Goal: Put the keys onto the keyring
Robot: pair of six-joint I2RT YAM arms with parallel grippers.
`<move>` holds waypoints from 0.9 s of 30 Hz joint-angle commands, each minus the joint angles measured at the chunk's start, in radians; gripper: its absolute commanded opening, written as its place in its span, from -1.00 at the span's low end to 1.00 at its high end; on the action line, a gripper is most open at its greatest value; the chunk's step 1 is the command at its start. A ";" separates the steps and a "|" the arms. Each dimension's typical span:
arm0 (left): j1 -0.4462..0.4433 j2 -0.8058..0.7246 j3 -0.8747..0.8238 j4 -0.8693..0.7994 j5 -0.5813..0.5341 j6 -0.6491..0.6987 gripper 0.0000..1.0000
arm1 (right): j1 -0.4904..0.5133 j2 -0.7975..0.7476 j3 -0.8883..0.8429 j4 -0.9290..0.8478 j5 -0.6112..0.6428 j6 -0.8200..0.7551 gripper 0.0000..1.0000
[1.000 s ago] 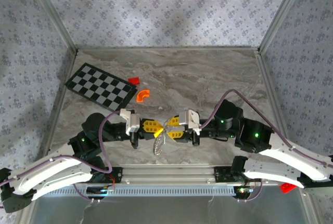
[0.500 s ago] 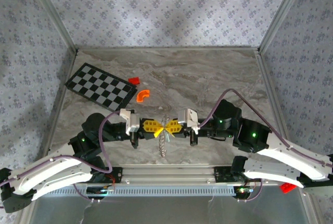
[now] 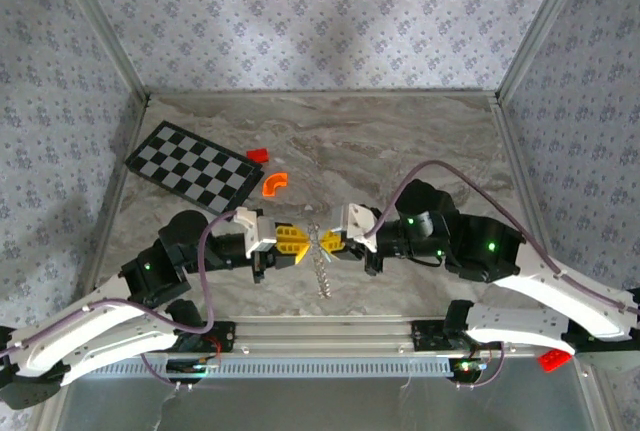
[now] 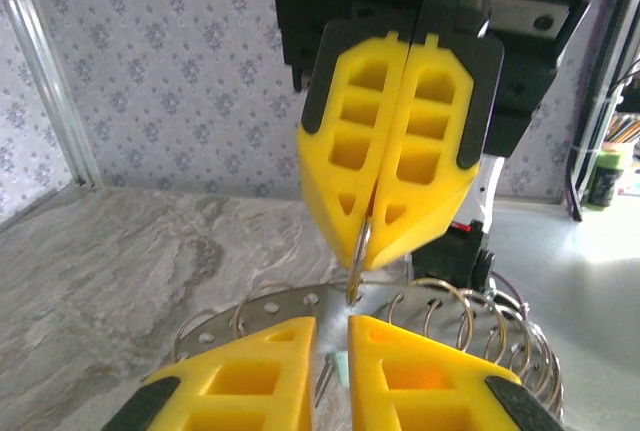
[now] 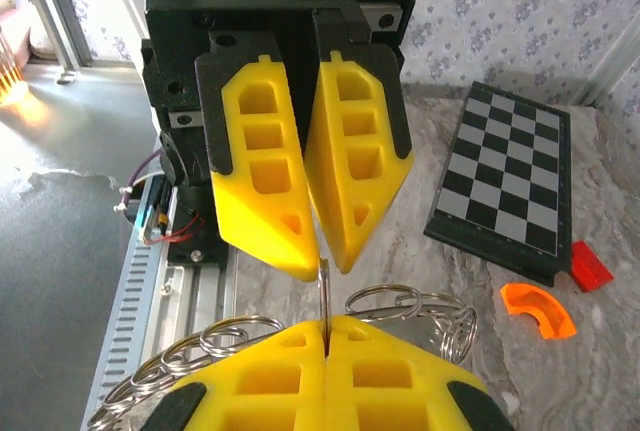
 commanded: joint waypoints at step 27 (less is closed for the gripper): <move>0.001 0.057 0.073 -0.058 0.040 0.021 -0.52 | 0.042 0.157 0.230 -0.323 0.145 -0.084 -1.00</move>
